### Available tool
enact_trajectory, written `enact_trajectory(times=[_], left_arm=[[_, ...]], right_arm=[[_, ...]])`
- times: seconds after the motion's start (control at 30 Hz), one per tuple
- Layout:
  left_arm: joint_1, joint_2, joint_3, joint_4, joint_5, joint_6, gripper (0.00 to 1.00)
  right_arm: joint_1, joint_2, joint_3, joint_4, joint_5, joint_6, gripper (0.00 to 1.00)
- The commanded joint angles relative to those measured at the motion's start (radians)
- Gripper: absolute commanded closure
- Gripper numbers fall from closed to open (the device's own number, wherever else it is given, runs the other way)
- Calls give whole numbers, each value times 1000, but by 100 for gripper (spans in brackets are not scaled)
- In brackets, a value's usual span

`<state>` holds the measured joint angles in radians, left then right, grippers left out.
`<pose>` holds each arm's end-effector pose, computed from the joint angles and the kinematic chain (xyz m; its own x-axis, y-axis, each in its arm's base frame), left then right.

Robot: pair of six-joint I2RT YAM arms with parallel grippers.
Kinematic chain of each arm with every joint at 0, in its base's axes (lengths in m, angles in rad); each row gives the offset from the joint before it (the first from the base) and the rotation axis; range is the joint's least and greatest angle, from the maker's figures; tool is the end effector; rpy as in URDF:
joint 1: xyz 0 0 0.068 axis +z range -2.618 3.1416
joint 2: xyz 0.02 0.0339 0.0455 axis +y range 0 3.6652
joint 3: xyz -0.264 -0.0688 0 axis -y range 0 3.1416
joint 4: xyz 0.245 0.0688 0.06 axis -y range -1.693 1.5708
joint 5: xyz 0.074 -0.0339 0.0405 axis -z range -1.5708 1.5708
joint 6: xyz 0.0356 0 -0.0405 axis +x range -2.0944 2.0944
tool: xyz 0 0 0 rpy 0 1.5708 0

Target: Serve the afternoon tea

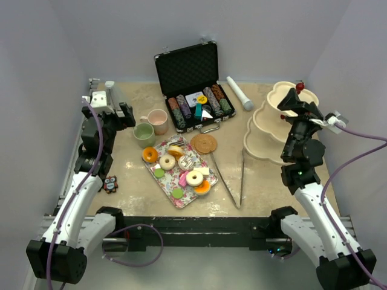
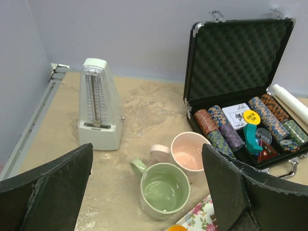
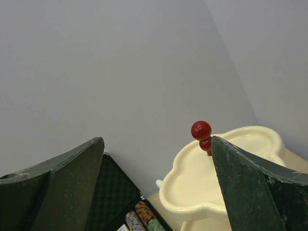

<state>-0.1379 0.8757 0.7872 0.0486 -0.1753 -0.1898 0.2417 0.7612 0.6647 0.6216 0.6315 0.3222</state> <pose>0.2081 -0.0226 0.3500 -0.0318 -0.1831 -0.9826 -0.0440 0.9824 -0.1817 0.1676 0.0197 0.3832 0.5576 0.4007 -0.7270 0.1331 0.8213 0.5547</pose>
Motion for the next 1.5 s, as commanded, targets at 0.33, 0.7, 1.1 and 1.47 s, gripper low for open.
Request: enact_trajectory(times=[0.33, 0.7, 1.1, 1.47], left_arm=[[1, 22, 37, 13, -6, -33, 0], [1, 0, 15, 31, -10, 4, 0], [1, 20, 7, 39, 19, 9, 0], [1, 23, 3, 45, 46, 7, 0]], right_arm=[[114, 237, 237, -308, -277, 20, 2], [249, 388, 320, -778, -305, 138, 2], [251, 503, 234, -1039, -424, 279, 2], [266, 471, 99, -1011, -369, 396, 5]])
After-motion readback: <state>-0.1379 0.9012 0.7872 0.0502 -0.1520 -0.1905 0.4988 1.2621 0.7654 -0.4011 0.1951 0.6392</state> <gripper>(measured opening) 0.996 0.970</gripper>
